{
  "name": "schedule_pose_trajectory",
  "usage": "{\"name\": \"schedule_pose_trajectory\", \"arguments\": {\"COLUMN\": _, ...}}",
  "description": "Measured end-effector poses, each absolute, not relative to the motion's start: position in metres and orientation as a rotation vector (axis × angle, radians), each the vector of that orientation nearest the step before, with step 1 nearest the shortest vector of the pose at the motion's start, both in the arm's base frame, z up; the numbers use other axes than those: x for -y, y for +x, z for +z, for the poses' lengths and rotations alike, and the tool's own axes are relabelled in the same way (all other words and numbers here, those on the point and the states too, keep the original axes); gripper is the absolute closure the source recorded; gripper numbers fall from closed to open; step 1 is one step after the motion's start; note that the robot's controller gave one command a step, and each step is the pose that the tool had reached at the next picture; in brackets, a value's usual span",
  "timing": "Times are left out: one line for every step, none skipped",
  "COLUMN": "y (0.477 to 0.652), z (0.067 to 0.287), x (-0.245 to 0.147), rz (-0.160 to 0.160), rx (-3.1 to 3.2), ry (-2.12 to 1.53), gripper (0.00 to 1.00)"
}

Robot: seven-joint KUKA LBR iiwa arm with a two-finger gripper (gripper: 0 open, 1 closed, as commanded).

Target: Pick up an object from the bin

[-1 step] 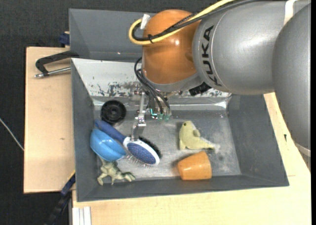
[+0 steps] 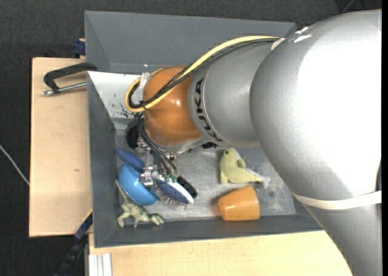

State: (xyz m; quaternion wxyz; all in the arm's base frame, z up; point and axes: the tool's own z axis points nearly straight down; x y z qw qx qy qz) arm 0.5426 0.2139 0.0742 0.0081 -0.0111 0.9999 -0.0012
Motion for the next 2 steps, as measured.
{"name": "schedule_pose_trajectory", "arguments": {"y": 0.545, "z": 0.078, "x": -0.214, "rz": 0.006, "rx": -3.115, "ry": -0.027, "gripper": 1.00}}
{"name": "schedule_pose_trajectory", "arguments": {"y": 0.562, "z": 0.241, "x": -0.209, "rz": 0.005, "rx": -3.083, "ry": -0.534, "gripper": 1.00}}
